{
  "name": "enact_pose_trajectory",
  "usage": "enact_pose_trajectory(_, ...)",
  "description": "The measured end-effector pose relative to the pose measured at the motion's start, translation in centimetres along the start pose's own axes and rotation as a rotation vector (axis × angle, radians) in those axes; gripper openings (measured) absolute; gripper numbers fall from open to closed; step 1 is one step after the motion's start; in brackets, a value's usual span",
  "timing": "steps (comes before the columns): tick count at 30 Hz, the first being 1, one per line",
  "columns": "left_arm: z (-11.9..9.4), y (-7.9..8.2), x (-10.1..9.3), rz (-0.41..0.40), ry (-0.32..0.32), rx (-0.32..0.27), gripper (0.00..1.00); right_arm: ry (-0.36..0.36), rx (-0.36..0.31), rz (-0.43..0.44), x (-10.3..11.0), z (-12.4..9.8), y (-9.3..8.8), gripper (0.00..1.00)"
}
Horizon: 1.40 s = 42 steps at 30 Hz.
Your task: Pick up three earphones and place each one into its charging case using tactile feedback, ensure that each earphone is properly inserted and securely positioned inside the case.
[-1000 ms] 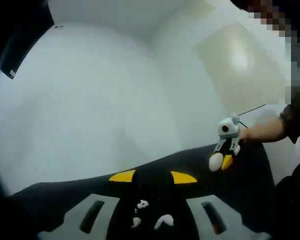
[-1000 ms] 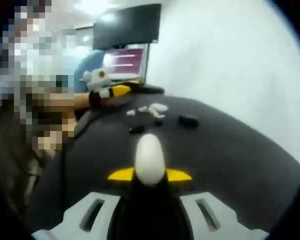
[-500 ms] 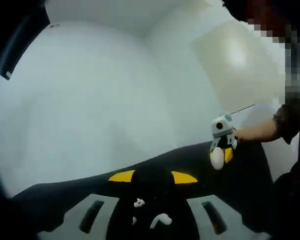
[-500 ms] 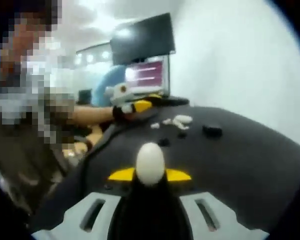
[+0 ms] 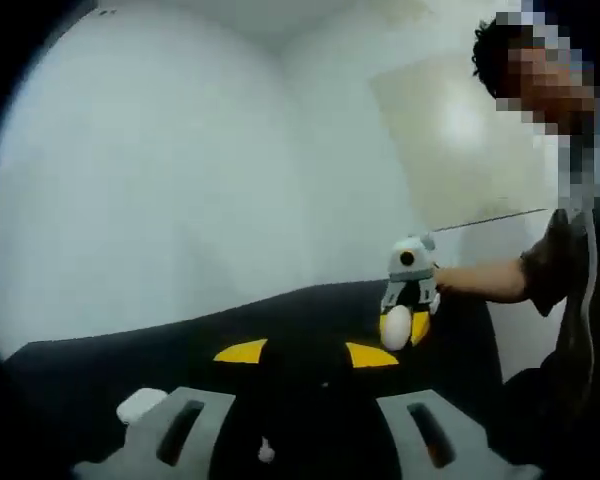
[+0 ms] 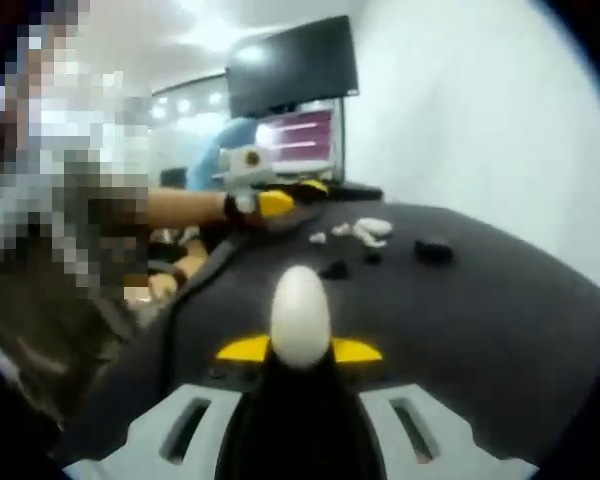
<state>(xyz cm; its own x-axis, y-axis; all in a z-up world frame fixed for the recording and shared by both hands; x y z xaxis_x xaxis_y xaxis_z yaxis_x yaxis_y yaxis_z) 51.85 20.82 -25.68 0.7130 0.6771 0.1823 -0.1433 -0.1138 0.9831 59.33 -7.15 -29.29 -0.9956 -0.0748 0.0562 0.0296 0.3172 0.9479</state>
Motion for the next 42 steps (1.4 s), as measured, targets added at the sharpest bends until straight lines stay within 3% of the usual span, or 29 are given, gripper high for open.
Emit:
enact_pose_trajectory(7,5.6,2.0,-5.4,0.039,-0.277,0.135,0.36,0.000,-0.005,-0.014,-0.1,0.0,0.0,0.22)
enact_pose_trajectory(11,8.9,2.4,-5.6,0.108,-0.373,0.226,0.36,-0.002,-0.008,-0.015,-0.1,0.0,-0.1,0.22)
enact_pose_trajectory(15,10.7,2.5,-4.7,0.126,-0.460,0.310,0.33,-0.003,-0.009,-0.025,0.0,0.0,-0.1,0.22)
enact_pose_trajectory(18,11.4,2.0,-4.4,0.169,-0.491,0.370,0.29,0.001,-0.009,-0.024,-0.1,0.0,-0.1,0.22)
enact_pose_trajectory(24,12.6,1.2,-5.0,0.172,-0.530,0.391,0.29,0.002,-0.009,-0.027,0.0,0.1,-0.1,0.22)
enact_pose_trajectory(27,12.7,0.9,-5.4,0.163,-0.564,0.405,0.19,-0.001,-0.010,-0.031,0.1,0.1,-0.1,0.22)
enact_pose_trajectory(32,12.8,1.0,-5.1,0.157,-0.576,0.408,0.18,-0.001,-0.009,-0.035,0.1,0.1,-0.1,0.22)
enact_pose_trajectory(36,12.6,1.3,-5.1,0.083,-0.590,0.398,0.18,0.014,-0.010,-0.037,0.3,0.2,-0.1,0.22)
enact_pose_trajectory(42,12.3,1.3,-5.2,0.060,-0.595,0.381,0.18,0.021,-0.010,-0.048,0.4,0.3,-0.1,0.22)
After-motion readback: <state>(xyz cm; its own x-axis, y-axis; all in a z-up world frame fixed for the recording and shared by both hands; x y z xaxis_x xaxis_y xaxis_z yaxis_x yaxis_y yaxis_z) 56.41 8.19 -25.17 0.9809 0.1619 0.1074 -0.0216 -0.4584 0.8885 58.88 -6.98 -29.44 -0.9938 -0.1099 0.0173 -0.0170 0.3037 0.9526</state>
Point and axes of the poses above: the point that each gripper's makers call its tool centre point, and the gripper's own axes: z roughly forward along the fingers, x roughly to its left, y roughly out of its top, the point moved 9 cm from there along -z, roughly backward along the fingers, and after that the axes turned 4 degrees about z, right-handed, at the moved point
